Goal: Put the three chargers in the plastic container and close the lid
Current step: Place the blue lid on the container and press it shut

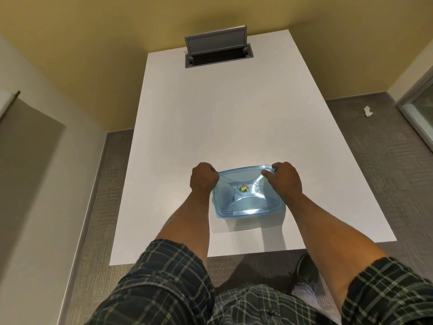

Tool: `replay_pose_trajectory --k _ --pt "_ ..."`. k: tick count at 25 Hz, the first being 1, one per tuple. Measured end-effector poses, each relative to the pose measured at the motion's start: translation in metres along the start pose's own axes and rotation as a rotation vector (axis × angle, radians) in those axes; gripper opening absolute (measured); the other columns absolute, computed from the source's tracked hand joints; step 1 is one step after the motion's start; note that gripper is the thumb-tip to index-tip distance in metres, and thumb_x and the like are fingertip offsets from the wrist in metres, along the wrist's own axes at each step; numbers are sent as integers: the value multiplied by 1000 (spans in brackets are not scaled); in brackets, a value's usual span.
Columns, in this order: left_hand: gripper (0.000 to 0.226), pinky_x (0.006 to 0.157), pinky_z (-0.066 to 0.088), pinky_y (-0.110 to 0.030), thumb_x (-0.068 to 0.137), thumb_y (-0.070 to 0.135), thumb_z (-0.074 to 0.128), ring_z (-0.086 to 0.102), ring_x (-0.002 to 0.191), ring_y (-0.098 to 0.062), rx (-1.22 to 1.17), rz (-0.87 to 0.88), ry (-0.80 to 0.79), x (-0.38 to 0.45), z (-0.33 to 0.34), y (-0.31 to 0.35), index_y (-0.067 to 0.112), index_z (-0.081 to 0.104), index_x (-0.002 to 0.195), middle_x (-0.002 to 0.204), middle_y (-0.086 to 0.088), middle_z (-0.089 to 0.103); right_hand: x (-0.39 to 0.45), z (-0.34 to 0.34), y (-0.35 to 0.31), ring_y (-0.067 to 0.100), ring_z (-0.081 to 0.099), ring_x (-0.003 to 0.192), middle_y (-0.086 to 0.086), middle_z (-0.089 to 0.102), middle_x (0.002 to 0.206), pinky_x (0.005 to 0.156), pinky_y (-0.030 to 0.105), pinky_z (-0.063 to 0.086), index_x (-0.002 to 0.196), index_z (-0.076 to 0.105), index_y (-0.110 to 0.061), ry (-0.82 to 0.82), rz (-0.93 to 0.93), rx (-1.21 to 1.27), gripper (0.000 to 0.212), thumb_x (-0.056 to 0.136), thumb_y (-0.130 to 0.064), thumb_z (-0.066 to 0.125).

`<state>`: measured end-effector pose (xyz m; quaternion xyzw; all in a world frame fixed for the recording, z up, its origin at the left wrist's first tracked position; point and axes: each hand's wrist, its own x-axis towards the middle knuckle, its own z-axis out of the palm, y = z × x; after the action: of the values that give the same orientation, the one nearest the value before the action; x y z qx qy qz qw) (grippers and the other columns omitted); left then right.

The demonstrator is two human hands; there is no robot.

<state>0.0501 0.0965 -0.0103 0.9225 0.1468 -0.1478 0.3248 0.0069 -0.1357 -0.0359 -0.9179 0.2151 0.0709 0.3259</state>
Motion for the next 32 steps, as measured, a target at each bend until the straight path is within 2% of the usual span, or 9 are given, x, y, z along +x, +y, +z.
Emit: replay_pose_trajectory --k 2,7,11,16,18,22,24,29,32 --pt "19 80 54 -31 87 16 67 70 101 -31 -6 -22 -1 2 -1 -4 3 78 97 103 -13 77 0 0 -2 34 62 96 15 64 102 74 32 42 96 70 -7 15 11 -23 38 88 -43 67" --pt "18 79 57 -32 85 16 71 69 88 -32 -53 -52 1 5 1 -7 1 79 92 93 -15 76 -1 0 -4 36 63 105 15 64 112 79 35 47 106 70 -6 24 23 -31 43 89 -45 66" --pt "17 83 65 -45 84 16 74 75 89 -38 -135 -90 9 5 2 -7 1 79 89 95 -19 77 1 -1 -2 34 60 113 14 62 120 90 38 49 118 69 -10 1 22 -16 46 90 -46 65" --pt "18 75 52 -27 85 20 72 73 98 -32 -122 -125 27 5 4 -5 6 80 93 100 -13 79 4 2 -3 31 53 130 11 54 138 104 40 44 135 62 -12 -25 58 89 55 91 -45 67" --pt "19 76 50 -26 85 20 72 73 101 -31 -127 -141 31 6 5 -5 8 81 97 103 -12 79 5 2 -2 30 53 130 9 55 139 103 39 44 135 62 -13 -14 70 120 55 91 -45 68" --pt "17 92 59 -34 86 20 73 74 102 -33 -145 -187 28 9 10 -13 6 80 93 103 -15 79 7 4 4 30 58 124 8 62 134 95 35 46 130 66 -14 -51 89 140 49 91 -45 66" --pt "22 94 58 -35 87 22 74 74 104 -33 -139 -188 36 10 12 -16 3 81 97 105 -15 79 7 5 5 29 57 126 7 61 137 99 37 46 132 65 -15 -57 79 142 49 93 -44 64" --pt "20 84 59 -34 87 11 63 74 99 -33 -51 -98 42 4 11 -6 8 81 96 101 -13 79 8 2 8 31 61 116 9 68 124 90 36 48 124 70 -18 -83 32 67 43 94 -48 61" --pt "25 84 58 -35 84 4 60 71 102 -35 197 68 26 -3 10 1 6 77 102 106 -14 76 6 1 8 30 63 112 7 71 118 87 36 49 120 72 -21 -65 22 39 40 94 -49 61"
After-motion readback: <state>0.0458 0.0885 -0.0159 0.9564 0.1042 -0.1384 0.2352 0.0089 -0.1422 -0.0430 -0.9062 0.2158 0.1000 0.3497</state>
